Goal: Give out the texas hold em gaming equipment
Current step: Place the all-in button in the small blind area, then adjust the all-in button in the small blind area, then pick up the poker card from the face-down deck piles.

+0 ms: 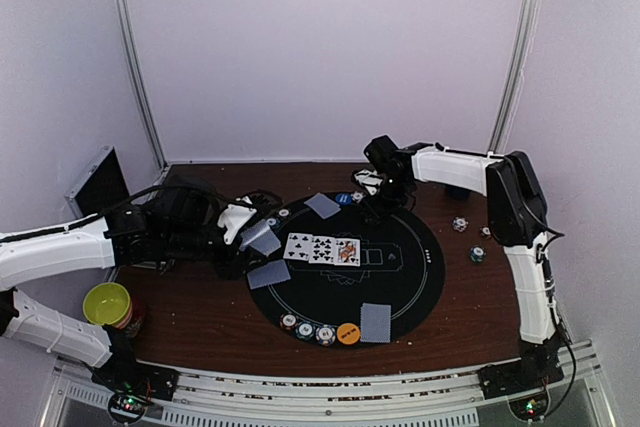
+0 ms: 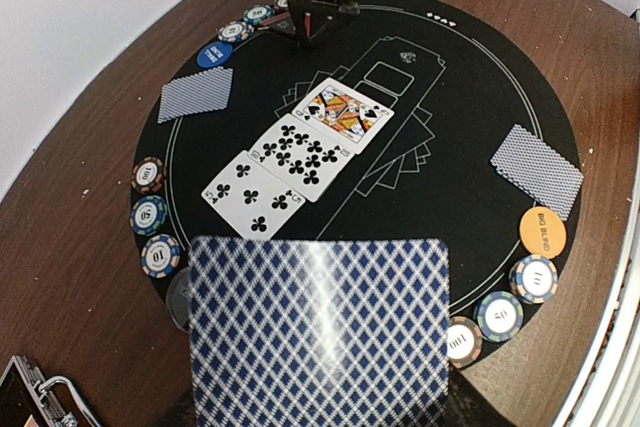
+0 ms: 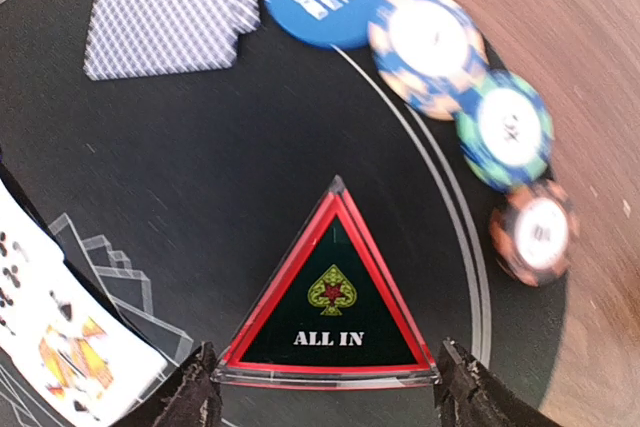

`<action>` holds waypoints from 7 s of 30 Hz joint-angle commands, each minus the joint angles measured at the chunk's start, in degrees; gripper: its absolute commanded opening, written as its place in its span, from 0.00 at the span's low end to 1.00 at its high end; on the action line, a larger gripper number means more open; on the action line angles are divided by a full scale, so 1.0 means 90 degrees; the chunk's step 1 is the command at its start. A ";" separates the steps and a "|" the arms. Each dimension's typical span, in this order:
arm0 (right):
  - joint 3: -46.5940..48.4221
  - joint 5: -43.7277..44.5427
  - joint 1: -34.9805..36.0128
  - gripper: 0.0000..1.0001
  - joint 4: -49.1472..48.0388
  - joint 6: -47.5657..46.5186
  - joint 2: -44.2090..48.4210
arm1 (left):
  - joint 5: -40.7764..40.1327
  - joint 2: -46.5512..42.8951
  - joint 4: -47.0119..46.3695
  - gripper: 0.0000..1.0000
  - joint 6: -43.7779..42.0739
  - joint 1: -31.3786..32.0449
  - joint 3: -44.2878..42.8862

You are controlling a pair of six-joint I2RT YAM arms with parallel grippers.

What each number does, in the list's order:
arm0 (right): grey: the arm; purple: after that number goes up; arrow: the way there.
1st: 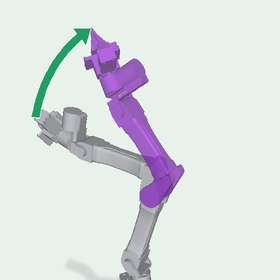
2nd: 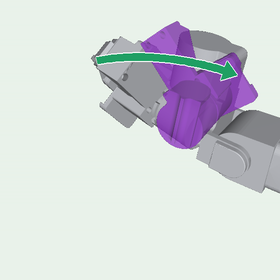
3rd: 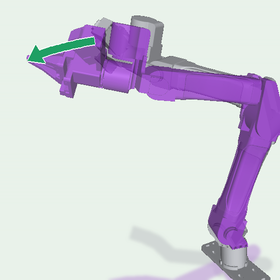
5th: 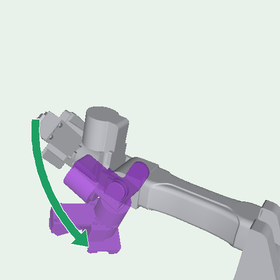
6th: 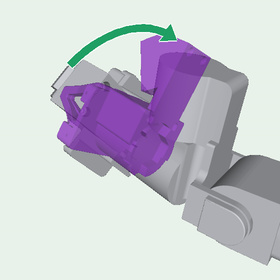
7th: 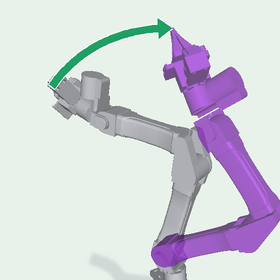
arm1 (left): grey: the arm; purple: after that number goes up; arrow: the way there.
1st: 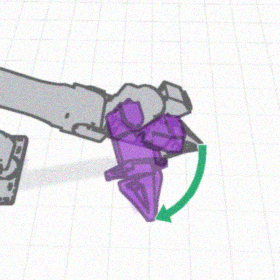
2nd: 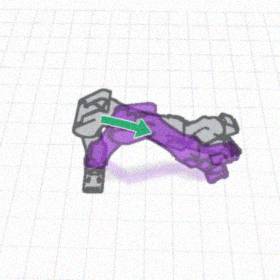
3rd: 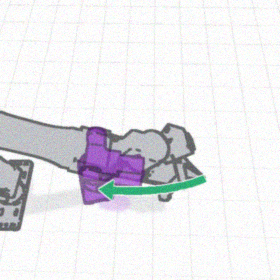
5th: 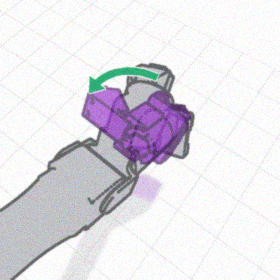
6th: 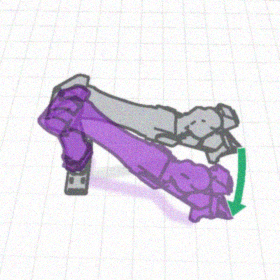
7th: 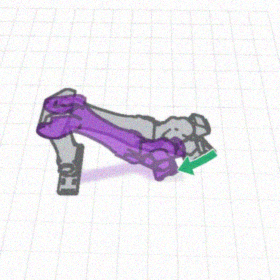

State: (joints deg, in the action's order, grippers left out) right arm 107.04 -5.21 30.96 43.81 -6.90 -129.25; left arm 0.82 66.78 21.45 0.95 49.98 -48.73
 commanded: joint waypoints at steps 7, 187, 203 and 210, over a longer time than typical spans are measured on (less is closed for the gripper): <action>0.0626 0.0305 0.0359 0.55 0.0019 0.0511 -0.0371 | -0.0033 -0.0086 -0.0247 0.59 -0.0029 0.0023 -0.0044; -0.1297 -0.5464 0.1710 0.86 -0.3197 0.1709 0.1596 | 0.0302 0.0051 -0.0248 0.59 -0.0106 0.0035 -0.0031; -0.1113 -0.5985 0.1969 0.83 -0.3802 0.2532 0.0998 | 0.0290 0.0083 -0.0247 0.59 -0.0106 0.0031 -0.0043; -0.0702 -0.5933 0.2105 0.81 -0.3570 0.2603 0.0534 | 0.0306 0.0060 -0.0250 0.59 -0.0106 0.0033 -0.0043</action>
State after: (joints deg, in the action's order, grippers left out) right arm 98.52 -58.06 49.15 11.75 15.09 -122.45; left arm 2.70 67.46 21.45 0.56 50.00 -48.73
